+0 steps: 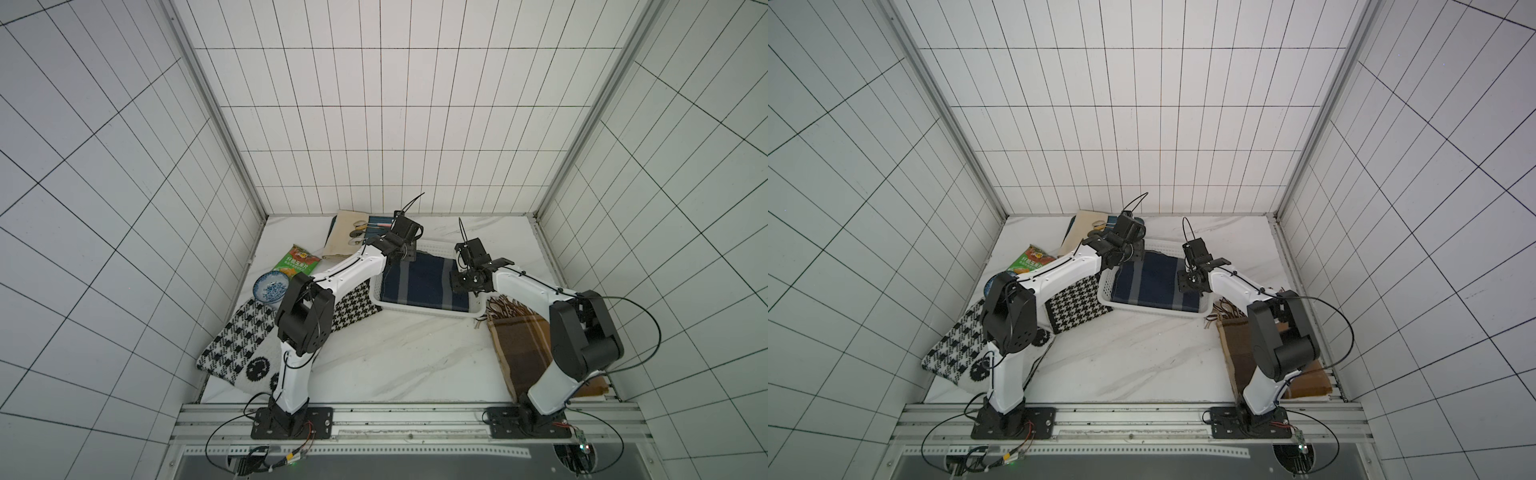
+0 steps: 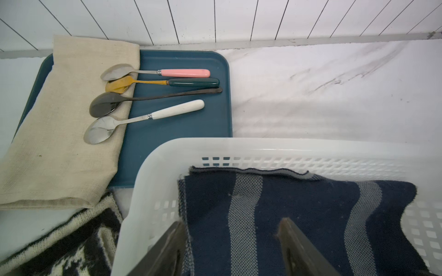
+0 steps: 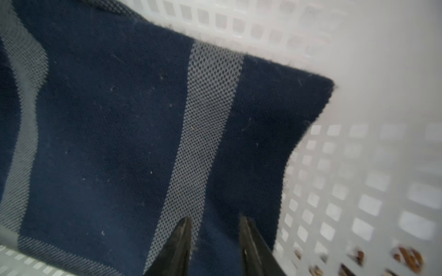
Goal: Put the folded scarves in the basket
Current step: Place the scarf in the basket.
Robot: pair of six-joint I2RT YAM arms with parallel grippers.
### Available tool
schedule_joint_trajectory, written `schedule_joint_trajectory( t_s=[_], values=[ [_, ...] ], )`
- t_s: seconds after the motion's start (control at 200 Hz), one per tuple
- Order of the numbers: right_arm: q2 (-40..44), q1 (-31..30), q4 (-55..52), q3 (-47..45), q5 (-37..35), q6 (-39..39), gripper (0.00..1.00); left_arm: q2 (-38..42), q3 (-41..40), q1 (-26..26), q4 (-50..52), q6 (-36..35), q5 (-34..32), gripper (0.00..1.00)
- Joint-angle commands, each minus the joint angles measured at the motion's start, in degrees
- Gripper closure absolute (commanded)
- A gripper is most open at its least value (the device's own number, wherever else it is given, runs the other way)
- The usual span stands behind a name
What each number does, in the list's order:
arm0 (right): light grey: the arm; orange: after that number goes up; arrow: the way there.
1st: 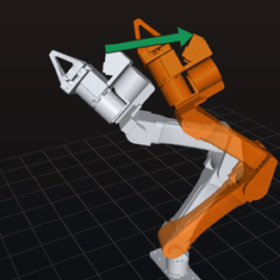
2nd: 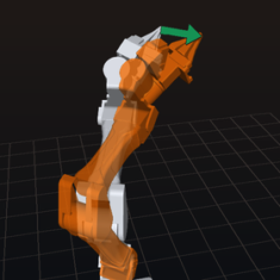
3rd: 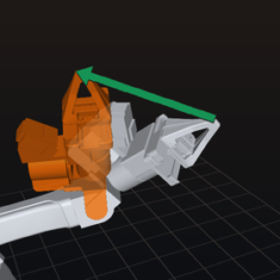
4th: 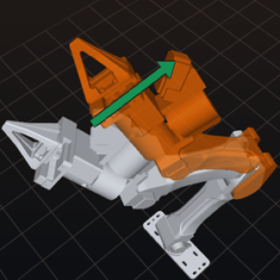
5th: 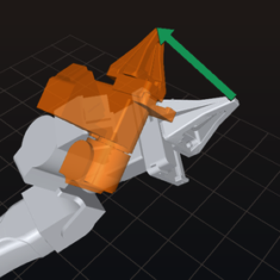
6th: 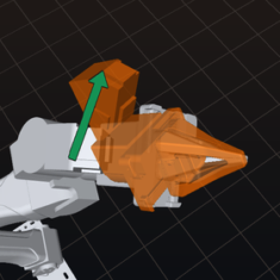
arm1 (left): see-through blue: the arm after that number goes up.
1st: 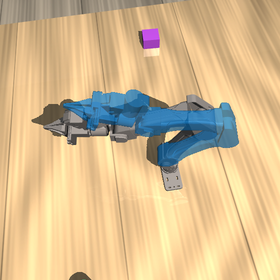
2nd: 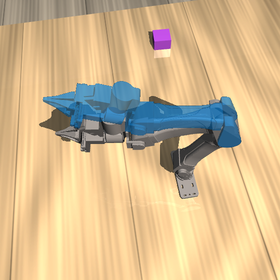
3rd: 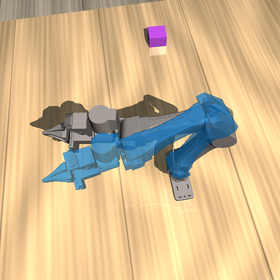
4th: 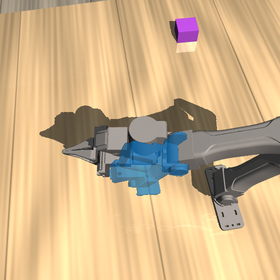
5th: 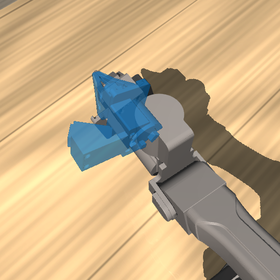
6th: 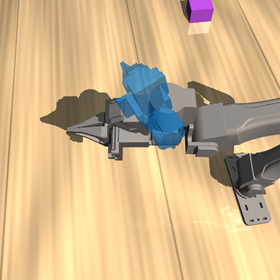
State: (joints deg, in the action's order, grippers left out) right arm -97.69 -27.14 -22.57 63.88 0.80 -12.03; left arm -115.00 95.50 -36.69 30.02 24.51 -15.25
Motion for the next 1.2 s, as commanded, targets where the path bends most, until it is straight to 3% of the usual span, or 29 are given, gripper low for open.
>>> schedule_joint_trajectory(
  t_s=[0.0,0.24,0.565,0.7,0.954,1.059,1.194],
  values=[
    [0.53,-0.51,0.50,2.52,-0.72,0.25,0.63,1.56,-5.71,0.34,-8.65,3.04,7.61,0.39],
    [-1.40,1.18,-0.15,3.33,-1.85,0.64,0.63,-5.35,-4.58,2.64,-6.19,6.17,13.71,0.42],
    [-3.01,4.62,-3.39,9.71,-5.95,3.10,0.63,-2.02,-7.38,2.34,-6.37,6.52,14.97,0.42],
    [-2.65,4.23,-6.55,12.91,-3.57,3.92,0.61,3.38,-10.34,2.39,-6.17,6.29,14.83,0.40],
    [11.14,-2.04,-2.97,4.49,-2.00,2.19,0.59,17.60,-18.88,2.32,-7.08,6.83,15.01,0.38],
    [16.36,-6.44,-3.57,1.11,-1.77,1.89,0.58,24.48,-23.00,2.39,-6.33,6.70,11.69,0.36],
    [24.17,-10.13,-3.87,-5.11,-1.47,0.47,0.57,32.56,-30.36,3.69,-7.67,6.73,2.46,0.34]
  ],
)
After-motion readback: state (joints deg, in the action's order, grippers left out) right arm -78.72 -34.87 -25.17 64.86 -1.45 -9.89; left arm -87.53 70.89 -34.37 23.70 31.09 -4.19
